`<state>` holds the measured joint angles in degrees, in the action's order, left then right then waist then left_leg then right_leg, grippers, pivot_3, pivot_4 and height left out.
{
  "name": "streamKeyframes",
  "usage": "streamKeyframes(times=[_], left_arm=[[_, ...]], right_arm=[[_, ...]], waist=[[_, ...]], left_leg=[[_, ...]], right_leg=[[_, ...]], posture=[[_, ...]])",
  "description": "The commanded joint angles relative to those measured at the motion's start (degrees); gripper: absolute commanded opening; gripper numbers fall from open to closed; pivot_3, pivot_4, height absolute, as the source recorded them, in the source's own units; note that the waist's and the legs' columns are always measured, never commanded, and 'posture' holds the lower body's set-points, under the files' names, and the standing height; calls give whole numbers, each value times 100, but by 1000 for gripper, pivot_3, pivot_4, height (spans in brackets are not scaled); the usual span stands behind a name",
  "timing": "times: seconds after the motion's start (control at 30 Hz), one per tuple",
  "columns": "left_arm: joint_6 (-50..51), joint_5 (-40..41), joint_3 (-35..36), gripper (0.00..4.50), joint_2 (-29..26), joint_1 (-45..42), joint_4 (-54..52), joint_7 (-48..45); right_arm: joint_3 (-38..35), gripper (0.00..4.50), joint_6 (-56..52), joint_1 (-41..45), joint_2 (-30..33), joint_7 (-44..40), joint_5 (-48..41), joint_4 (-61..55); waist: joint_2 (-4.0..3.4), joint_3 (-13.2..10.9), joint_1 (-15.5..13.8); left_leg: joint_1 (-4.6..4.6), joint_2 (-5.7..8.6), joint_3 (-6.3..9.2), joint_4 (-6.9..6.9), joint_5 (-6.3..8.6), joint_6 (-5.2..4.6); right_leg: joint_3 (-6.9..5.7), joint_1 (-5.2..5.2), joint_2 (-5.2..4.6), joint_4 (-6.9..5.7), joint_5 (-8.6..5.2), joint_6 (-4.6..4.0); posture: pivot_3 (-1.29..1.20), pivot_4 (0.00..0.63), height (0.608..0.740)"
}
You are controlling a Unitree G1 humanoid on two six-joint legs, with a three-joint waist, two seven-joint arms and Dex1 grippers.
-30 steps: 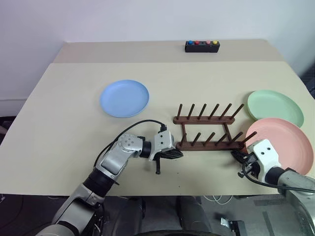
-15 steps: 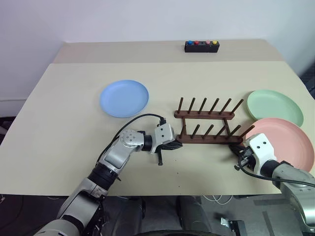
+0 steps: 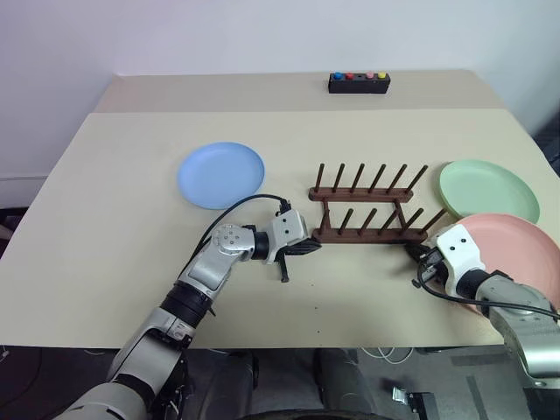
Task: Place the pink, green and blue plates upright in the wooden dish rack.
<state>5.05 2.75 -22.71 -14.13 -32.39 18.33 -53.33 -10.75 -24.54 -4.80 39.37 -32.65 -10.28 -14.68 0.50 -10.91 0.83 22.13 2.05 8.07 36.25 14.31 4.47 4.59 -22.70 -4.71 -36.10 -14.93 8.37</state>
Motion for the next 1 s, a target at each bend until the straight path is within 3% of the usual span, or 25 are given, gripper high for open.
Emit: streamKeyframes(times=[0.03,1.0], left_arm=[[-89,-66,108,22,29,-78,66,85],[-150,-83,244,22,-7,-94,107,73]], right_arm=[[3,7,152,197,2,-27,33,41],[-37,7,107,207,68,-91,27,-146]], waist=[[0,0,-3],[0,0,1]], left_leg=[[0,0,0,0,0,0],[0,0,0,-1,0,0]], right_leg=[[0,0,0,0,0,0],[0,0,0,-1,0,0]], posture=[[0,150,740],[0,150,740]])
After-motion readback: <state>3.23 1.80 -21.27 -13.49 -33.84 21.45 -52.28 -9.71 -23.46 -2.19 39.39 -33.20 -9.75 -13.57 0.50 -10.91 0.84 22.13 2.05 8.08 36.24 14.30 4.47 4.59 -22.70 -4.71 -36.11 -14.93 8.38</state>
